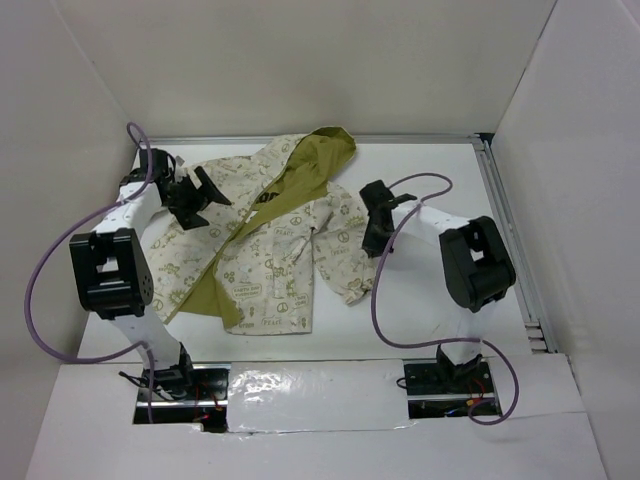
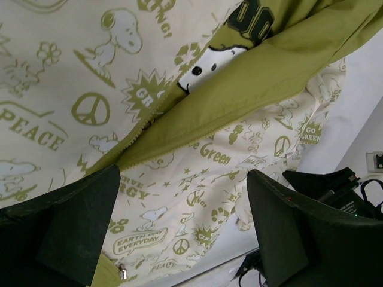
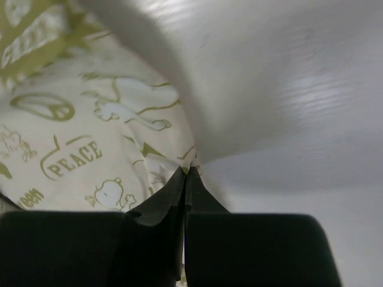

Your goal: Zip up the jacket

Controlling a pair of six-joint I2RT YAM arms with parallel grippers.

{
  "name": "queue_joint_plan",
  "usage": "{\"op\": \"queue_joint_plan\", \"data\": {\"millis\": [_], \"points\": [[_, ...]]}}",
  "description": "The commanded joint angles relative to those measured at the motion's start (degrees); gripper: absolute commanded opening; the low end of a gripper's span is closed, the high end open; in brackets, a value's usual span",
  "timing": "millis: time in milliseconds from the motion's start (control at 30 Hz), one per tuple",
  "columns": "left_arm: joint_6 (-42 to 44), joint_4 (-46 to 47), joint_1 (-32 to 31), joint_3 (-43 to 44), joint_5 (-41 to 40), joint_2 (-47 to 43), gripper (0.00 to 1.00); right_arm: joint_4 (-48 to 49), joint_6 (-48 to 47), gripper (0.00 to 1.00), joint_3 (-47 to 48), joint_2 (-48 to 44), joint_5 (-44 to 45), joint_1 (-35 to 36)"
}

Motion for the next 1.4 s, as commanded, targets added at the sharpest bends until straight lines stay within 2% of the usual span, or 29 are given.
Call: {"op": "queue_joint_plan", "data": {"millis": [0,67,133,267,367,433,467,500,533,567,600,633,733,800,867,933,1100,1200,1367], "points": [[2.7,2.2,-0.4,3.5,3.2,1.4,0.99,-0.4,1.7,0.0,-2.2,-3.5,0.8,-7.4],[2.9,2.3,-0.5,4.5,2.9,1.7,0.99,-0.4,1.8,0.0,-4.5,-8.7,2.2,-11.7],[3.2,1.1,-0.7,6.3,2.2,2.1,0.99,-1.1,1.7,0.0,-6.5,-11.9,3.9,-18.9],[3.6,-0.5,-1.2,9.0,2.1,3.5,0.99,-5.3,4.2,0.0,-3.8,-15.6,11.7,-28.0],[4.7,-0.6,-1.8,10.9,4.1,4.6,0.99,-6.5,3.5,0.0,3.0,-12.0,13.2,-33.1],[5.2,-1.3,-2.4,12.6,4.5,5.5,0.99,-7.2,2.0,0.0,12.8,-7.7,13.8,-35.7],[5.5,-1.7,-2.4,13.4,4.5,5.8,0.99,-8.1,1.3,0.11,15.7,-6.2,13.8,-35.9],[5.7,-2.2,-2.6,15.0,4.5,6.3,0.99,-9.2,0.4,0.62,18.3,-5.2,14.5,-35.4],[6.4,-2.7,-3.1,16.2,4.9,6.9,0.99,-10.9,-0.6,0.79,20.3,-4.5,15.9,-32.4],[6.6,-3.6,-3.5,17.2,4.9,8.1,0.99,-11.0,-1.3,0.91,22.4,-4.6,21.3,-30.3],[6.9,-4.0,-4.0,19.5,4.7,8.6,0.99,-10.6,-2.7,1.0,22.6,-5.3,22.8,-28.1],[7.9,-4.3,-4.9,20.8,5.2,10.2,0.99,-8.5,-4.2,1.0,22.5,-6.5,22.4,-25.7],[9.4,-5.4,-7.2,25.4,5.8,13.6,0.99,-3.7,-7.7,1.0,22.2,-6.8,9.0,-19.0],[10.1,-5.2,-8.0,27.9,5.9,15.0,0.99,0.5,-7.0,1.0,22.0,-6.0,-1.1,-17.1],[10.8,-5.9,-8.0,30.5,7.7,17.1,0.99,3.9,-6.7,1.0,22.7,-3.2,-12.1,-14.6],[10.9,-6.0,-8.0,31.5,8.4,18.3,0.99,5.2,-5.4,1.0,26.9,2.3,-17.5,-13.0],[11.1,-6.7,-6.7,32.2,8.1,18.6,0.99,3.9,-2.4,1.0,34.8,14.3,-22.1,-9.9],[10.9,-6.2,-5.7,30.2,8.1,17.4,0.99,6.5,-0.6,1.0,34.7,17.7,-25.0,-9.6],[10.5,-6.1,-4.5,27.5,7.8,16.0,0.99,5.6,1.1,1.0,37.9,22.7,-24.6,-8.2]]}}
